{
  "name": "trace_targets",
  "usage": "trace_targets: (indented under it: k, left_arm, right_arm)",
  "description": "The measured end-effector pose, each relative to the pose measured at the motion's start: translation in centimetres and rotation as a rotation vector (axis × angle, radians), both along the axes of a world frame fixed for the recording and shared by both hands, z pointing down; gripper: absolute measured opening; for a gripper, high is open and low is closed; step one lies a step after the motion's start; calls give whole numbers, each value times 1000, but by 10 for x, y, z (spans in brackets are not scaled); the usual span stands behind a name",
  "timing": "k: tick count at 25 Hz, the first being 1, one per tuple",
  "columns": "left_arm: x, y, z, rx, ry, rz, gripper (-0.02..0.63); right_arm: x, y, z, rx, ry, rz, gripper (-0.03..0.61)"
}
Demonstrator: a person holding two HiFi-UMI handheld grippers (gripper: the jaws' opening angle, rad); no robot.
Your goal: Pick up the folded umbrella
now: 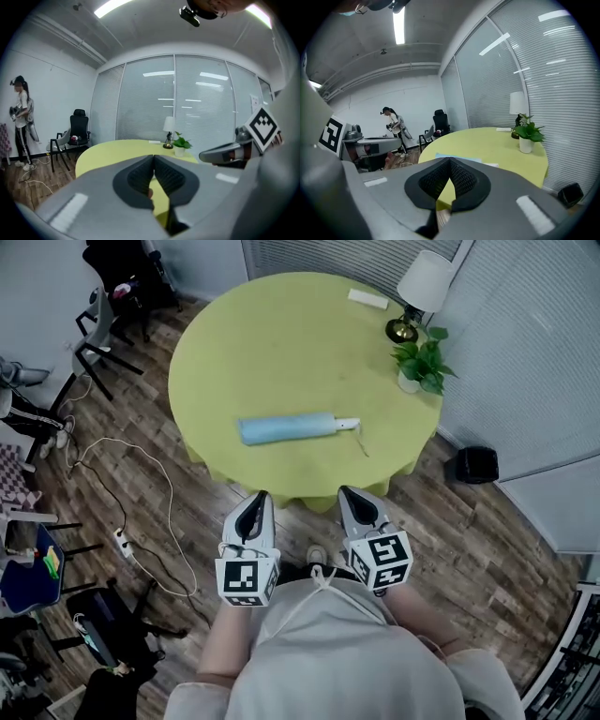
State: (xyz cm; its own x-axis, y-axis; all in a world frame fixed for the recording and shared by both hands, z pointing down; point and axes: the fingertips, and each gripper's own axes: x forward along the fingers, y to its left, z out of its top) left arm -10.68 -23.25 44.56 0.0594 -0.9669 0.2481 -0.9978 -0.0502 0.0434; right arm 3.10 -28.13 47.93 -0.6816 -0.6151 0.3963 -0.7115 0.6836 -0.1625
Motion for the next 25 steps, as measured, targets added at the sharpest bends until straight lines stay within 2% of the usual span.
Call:
trace_targets:
  k: [4,7,12,15,22,25]
  left_arm:
    - [-1,-38,9,-26,-41,49,13]
    - [-3,-71,26,-72,-65,108,67]
    - [-14,-122,47,-144,-72,226,110]
    - [-19,-153,66,-206,-86,318,171]
    - [-26,-205,110,-334,-204,568,339]
    - [-26,-220,129,-400,-297,668,379]
  right_arm:
    - [-4,-31,9,-26,2,1,0]
    - [-7,-55,16,-39,5,10,0]
    - [-18,-96,10,-17,3,84,0]
    - [-29,-123,7,-13,8,117,0]
    - [-43,-159,24,-39,32,231,0]
    - [-46,-169,33,-60,37,264,0]
